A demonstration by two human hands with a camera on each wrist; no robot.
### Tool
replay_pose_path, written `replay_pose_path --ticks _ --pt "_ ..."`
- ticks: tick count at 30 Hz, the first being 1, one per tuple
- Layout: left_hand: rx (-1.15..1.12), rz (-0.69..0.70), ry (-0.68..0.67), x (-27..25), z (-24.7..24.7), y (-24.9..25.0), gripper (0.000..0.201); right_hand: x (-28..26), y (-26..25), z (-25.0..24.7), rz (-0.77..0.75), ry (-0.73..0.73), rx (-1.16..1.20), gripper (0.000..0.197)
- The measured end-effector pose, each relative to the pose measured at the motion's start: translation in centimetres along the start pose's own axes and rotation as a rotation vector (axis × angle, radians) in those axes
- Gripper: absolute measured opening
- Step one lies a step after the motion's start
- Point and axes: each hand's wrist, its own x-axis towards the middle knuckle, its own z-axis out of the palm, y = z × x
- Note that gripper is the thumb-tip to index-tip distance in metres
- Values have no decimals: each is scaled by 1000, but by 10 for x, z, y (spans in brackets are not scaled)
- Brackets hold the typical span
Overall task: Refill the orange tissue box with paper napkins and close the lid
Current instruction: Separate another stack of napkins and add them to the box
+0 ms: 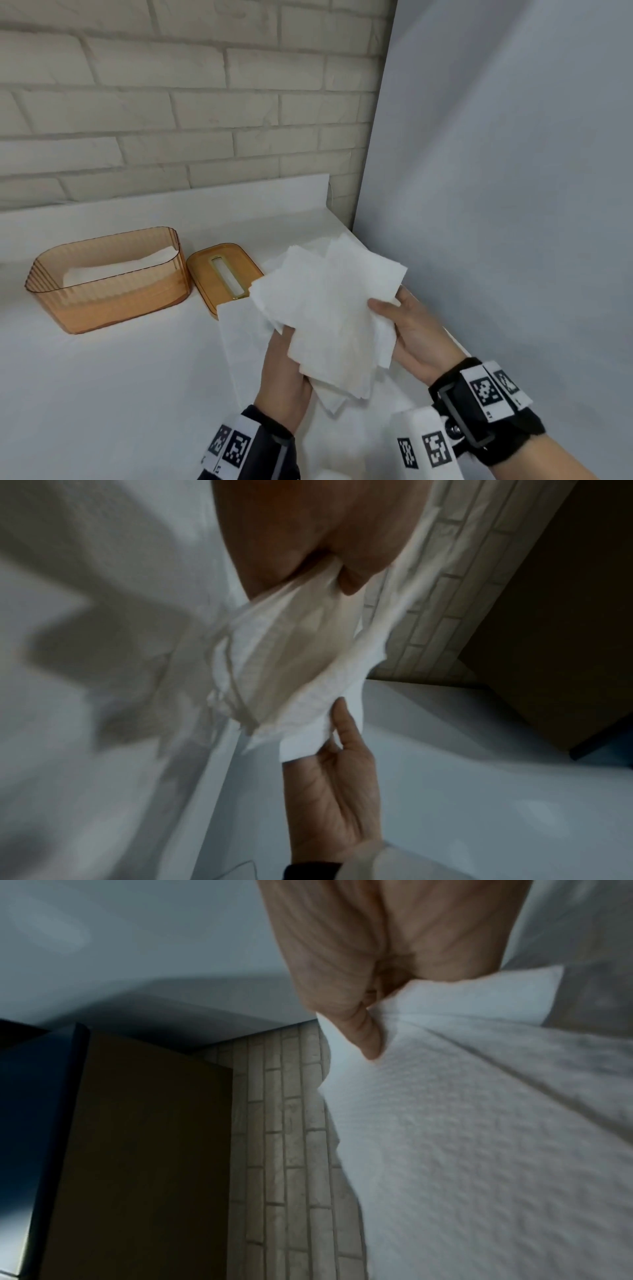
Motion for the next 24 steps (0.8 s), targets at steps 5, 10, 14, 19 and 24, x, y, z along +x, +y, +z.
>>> replay_pose_path --ticks 5,10,14,19,24 --pt "7 33 105 -4 2 -2 31 -8 18 4 -30 154 63 25" --pt "-13 2 89 -9 2 -5 68 -16 27 13 -30 166 44 21" --pt "80 16 65 -10 -1 -1 51 -22 31 17 -49 113 -52 28" --pt "109 25 114 -10 -6 4 31 -17 20 20 -158 251 -542 17" --pt "-51 6 146 -8 -15 18 30 -1 -9 14 -319 307 -592 20"
